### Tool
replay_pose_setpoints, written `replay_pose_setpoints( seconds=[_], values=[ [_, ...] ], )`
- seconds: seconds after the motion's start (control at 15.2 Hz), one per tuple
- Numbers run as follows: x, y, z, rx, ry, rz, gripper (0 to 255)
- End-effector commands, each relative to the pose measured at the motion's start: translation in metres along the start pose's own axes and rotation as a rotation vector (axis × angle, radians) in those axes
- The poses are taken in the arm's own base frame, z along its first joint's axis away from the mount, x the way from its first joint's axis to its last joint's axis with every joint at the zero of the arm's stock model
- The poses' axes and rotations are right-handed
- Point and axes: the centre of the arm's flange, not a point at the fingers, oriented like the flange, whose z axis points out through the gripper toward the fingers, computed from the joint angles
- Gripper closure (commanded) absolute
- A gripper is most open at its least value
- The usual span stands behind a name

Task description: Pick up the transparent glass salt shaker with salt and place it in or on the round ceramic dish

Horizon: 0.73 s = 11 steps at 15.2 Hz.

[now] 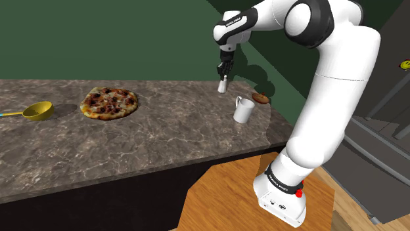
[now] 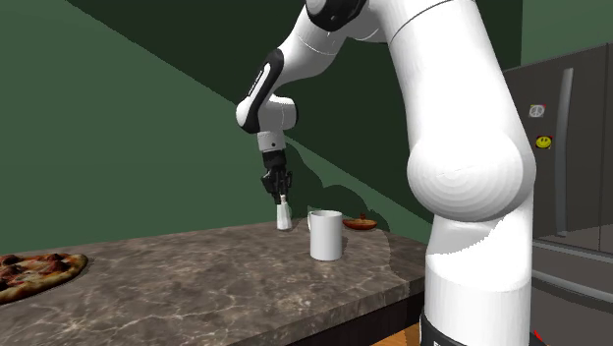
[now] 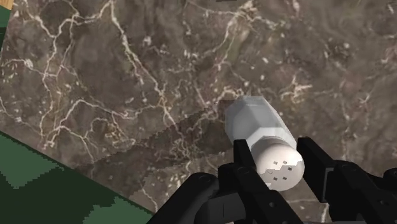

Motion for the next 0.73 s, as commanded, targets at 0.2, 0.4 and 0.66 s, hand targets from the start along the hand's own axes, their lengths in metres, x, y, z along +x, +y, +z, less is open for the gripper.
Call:
replay_pose_setpoints(
  seconds=[0.2, 0.4, 0.66],
  values=[
    [-0.004, 0.003, -0.025, 0.0, 0.0, 0.0, 255],
    [-0.006, 0.004, -0.041, 0.0, 0.0, 0.0, 255],
    [-0.008, 0.006, -0.061, 0.0, 0.0, 0.0, 255]
  ],
)
